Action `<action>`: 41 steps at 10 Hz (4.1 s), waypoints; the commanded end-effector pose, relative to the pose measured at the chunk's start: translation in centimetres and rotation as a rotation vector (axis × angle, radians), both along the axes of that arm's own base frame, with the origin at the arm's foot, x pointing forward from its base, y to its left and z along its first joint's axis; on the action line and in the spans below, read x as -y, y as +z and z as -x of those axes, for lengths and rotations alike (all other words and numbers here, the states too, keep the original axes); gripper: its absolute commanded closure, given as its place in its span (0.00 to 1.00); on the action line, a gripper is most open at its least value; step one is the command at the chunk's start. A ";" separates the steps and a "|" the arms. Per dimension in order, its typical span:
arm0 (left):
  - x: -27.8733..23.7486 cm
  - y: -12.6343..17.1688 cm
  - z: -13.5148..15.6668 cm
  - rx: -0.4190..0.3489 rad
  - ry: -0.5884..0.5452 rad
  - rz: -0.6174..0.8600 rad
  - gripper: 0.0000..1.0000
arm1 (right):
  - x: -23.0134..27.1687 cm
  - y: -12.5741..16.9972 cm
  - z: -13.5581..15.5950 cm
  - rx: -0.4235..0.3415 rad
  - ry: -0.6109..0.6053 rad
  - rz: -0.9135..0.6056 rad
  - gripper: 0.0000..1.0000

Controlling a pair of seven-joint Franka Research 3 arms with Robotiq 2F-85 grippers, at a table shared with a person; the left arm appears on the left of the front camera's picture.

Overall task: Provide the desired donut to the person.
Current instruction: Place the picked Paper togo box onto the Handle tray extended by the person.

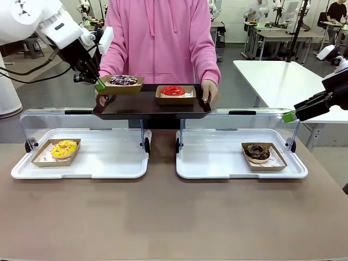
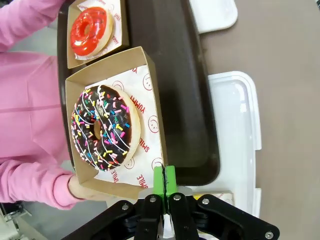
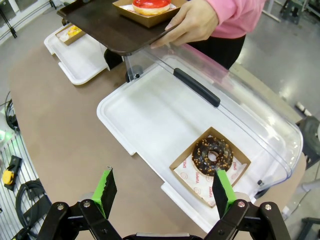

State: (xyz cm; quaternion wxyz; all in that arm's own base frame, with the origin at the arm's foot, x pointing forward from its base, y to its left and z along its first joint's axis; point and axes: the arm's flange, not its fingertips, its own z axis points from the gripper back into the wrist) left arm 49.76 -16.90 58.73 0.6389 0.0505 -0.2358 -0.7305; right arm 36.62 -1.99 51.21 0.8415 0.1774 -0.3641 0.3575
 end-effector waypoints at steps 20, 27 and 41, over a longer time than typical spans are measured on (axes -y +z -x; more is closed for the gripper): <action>1.8 -2.8 -3.9 -0.159 -0.036 -0.003 0.00 | -0.2 -0.1 0.1 -0.010 -0.018 0.010 0.00; 1.9 -3.1 -3.6 -0.159 -0.044 -0.007 0.00 | -0.2 -0.1 0.1 -0.010 -0.018 0.010 0.00; 1.9 -3.1 -3.6 -0.159 -0.044 -0.007 0.00 | -0.2 -0.1 0.1 -0.010 -0.018 0.010 0.00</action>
